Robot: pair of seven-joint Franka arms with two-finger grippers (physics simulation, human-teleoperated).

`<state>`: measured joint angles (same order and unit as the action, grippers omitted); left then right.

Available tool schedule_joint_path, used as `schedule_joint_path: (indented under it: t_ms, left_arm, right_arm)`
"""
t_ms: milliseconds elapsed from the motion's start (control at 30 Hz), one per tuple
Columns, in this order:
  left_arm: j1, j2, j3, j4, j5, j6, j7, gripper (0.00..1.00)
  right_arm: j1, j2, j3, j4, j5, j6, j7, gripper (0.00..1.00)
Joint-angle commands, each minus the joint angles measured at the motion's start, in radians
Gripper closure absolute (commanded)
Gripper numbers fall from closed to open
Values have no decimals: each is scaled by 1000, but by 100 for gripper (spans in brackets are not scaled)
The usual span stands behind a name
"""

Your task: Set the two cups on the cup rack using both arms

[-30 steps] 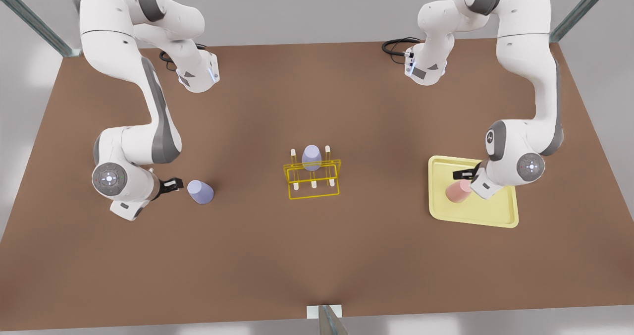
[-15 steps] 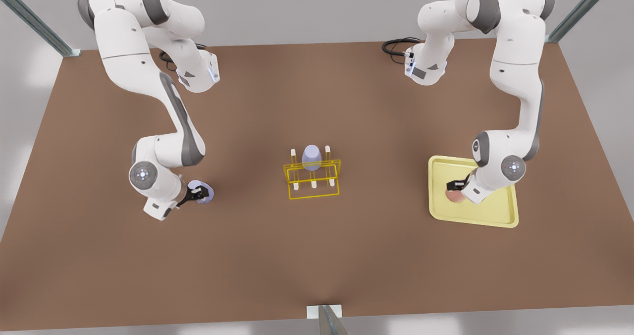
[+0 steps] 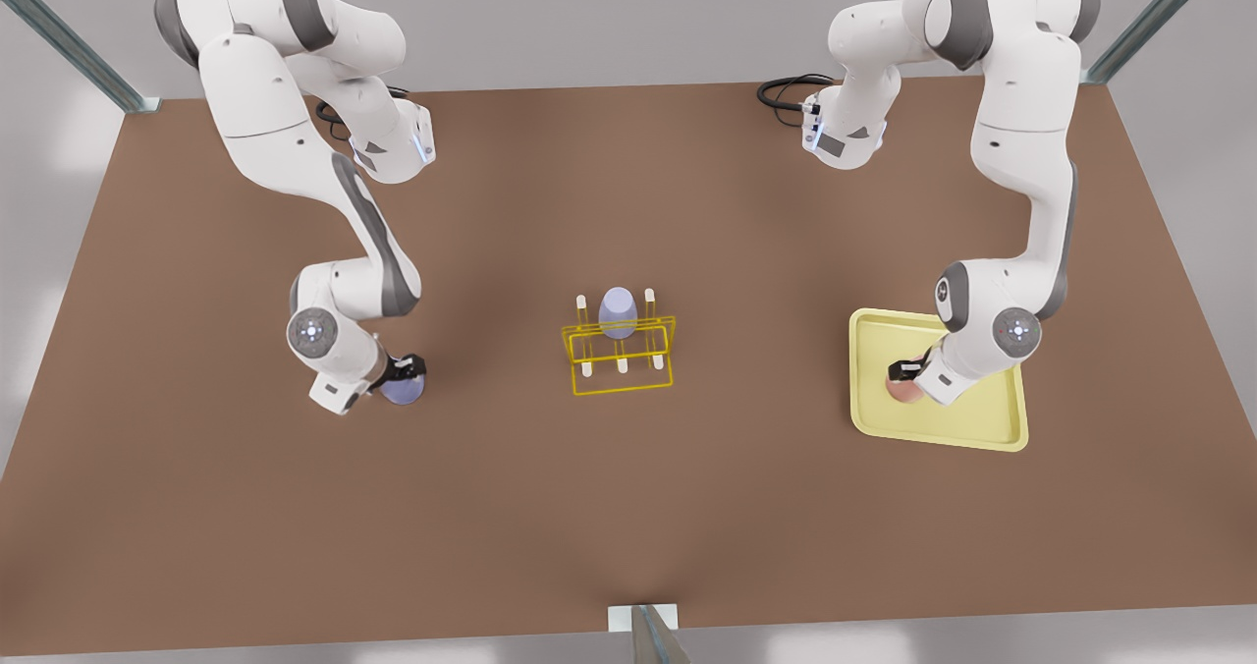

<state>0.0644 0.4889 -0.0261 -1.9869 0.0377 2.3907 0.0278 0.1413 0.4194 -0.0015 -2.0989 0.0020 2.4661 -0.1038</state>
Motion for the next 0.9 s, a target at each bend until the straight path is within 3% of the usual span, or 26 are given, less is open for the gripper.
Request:
schedule_joint_path:
  t_ms: [0,267,300,367,433,500,600,667,867]
  left_arm:
    - [-1,-9,0,0,-1,-30,-9,16]
    - [-3,-55,-14,31,-1,-152,-43,16]
    - [-6,-58,-26,75,-1,-241,-65,16]
    - [-11,-56,-86,115,-2,-272,-161,16]
    - [-15,-50,-181,154,-1,-272,-342,16]
    - [-15,-29,-273,223,-13,-274,-537,16]
    - [-41,53,-376,408,-29,-389,-802,16]
    - [-112,73,-377,458,-30,-390,-942,16]
    - [-267,125,-422,566,-27,-447,-1223,16]
  right_arm:
    - [0,-2,0,-15,1,105,1,0]
    - [-5,7,0,-53,1,133,-5,0]
    - [-6,7,0,-53,1,134,-5,0]
    - [-6,9,0,-53,1,133,-5,3]
    - [-8,9,0,-52,1,134,-5,18]
    - [-8,9,0,-44,1,133,-7,24]
    - [-9,4,3,-33,1,134,-5,24]
    - [-5,-19,3,-27,48,134,-2,24]
    - [1,-88,161,66,237,94,7,24]
